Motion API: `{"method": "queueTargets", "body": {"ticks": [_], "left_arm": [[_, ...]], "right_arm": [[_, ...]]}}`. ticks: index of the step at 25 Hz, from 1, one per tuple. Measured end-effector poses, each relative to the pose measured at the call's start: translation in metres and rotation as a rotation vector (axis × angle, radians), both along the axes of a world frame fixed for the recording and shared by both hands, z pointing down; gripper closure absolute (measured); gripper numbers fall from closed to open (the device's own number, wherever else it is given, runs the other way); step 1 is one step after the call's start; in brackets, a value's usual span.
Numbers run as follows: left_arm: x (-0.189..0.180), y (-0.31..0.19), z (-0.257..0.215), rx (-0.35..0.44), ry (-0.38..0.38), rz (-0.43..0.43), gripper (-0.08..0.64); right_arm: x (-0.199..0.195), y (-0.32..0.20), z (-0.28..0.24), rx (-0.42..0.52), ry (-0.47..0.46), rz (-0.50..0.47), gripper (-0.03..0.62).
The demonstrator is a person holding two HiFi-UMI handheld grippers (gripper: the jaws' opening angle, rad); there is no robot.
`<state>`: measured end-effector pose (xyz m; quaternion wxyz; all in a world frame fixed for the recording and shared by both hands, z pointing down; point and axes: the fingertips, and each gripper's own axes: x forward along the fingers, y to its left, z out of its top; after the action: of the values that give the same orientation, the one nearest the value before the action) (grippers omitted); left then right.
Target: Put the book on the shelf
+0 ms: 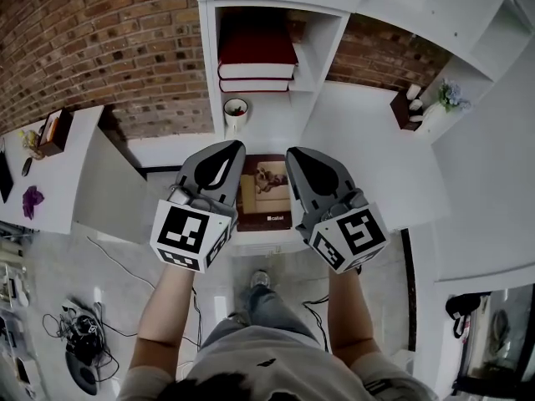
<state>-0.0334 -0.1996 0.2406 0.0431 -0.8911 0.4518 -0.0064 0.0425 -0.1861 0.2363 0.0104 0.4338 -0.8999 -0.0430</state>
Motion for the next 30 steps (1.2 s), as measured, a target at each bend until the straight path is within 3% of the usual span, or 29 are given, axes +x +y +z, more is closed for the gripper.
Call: {"method": "queueTargets", "body": {"ticks": [17, 30], "left_arm": [[0.011, 0.11, 0.014, -0.023, -0.004, 0.062, 0.546], [0.013, 0.161, 0.01, -0.008, 0.004, 0.104, 0.546]], "right_arm": [[-0.002, 0.109, 0.007, 0.004, 0.002, 0.011, 0.583], [-0.01, 0.158, 0.004, 0.018, -0.007, 0.014, 0.583]]}}
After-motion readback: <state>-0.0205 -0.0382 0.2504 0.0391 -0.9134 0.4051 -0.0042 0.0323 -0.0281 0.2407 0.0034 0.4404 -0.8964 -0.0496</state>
